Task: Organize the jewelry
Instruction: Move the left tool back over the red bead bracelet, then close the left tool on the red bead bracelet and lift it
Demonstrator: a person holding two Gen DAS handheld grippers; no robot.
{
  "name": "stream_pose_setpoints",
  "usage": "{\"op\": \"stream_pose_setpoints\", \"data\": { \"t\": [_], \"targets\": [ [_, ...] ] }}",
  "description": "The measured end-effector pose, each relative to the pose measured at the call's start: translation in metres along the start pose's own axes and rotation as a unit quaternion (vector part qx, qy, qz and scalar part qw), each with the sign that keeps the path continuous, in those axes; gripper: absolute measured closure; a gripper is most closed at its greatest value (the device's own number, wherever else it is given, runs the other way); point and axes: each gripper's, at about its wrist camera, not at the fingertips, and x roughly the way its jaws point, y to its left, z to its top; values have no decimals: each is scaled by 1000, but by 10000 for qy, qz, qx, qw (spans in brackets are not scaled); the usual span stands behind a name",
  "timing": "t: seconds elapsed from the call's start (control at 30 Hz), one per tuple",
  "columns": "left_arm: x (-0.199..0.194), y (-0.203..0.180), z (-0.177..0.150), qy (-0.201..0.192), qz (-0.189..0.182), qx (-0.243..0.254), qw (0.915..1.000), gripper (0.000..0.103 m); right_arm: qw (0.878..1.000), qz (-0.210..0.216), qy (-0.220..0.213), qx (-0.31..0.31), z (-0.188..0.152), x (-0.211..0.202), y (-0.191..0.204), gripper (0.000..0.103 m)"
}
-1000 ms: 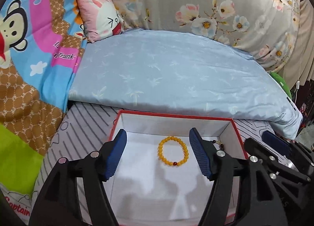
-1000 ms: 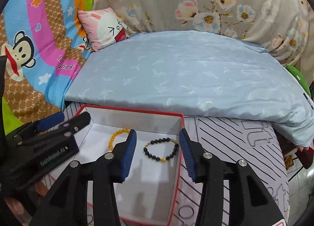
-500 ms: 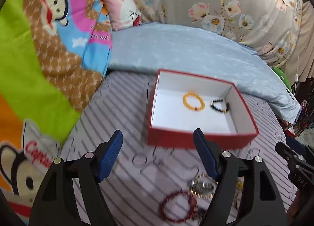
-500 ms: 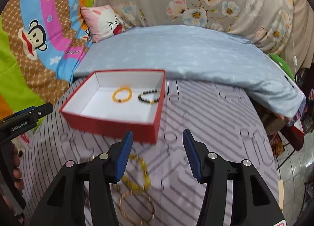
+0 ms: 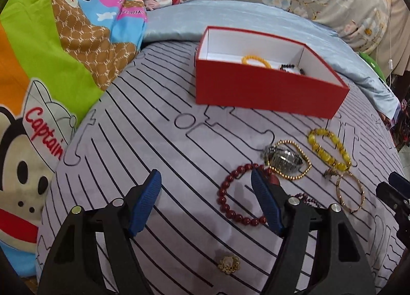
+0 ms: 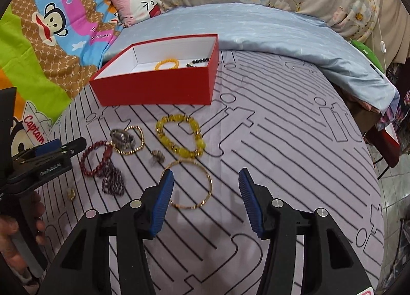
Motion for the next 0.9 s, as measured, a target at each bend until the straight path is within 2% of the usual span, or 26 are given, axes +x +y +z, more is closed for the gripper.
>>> {"op": "stream_pose_setpoints", "data": {
  "t": [0.17,0.27,0.33,0.4,0.5,0.57,0.77,0.9],
  "targets": [
    [13,-3,-6,210,-98,-36,9997,51,9999,12,116,24,-10,5,0,51],
    [13,-3,-8,167,-33,-14,9999,60,9999,6,132,16,-11,7,0,51],
    [13,-4,-9,139,-72,-5,9999,83,9999,32,166,18,-11,9,0,51],
    [13,-4,-9,147,-121,-21,9998,95,9998,34,192,-3,-13,12,2,51],
    [11,-1,-12,115,-194,-149,9996,95,9997,60,248,-30,-15,17,5,50],
    [9,0,-14,101,-209,-212,9995,95,9996,44,254,-64,-17,20,8,42],
    [5,-4,-22,-48,-83,-179,9998,95,9993,-42,324,-182,-21,35,15,41],
    [4,-1,-22,-50,-128,-218,9997,95,9992,-138,245,-281,-20,39,21,39]
  ]
}}
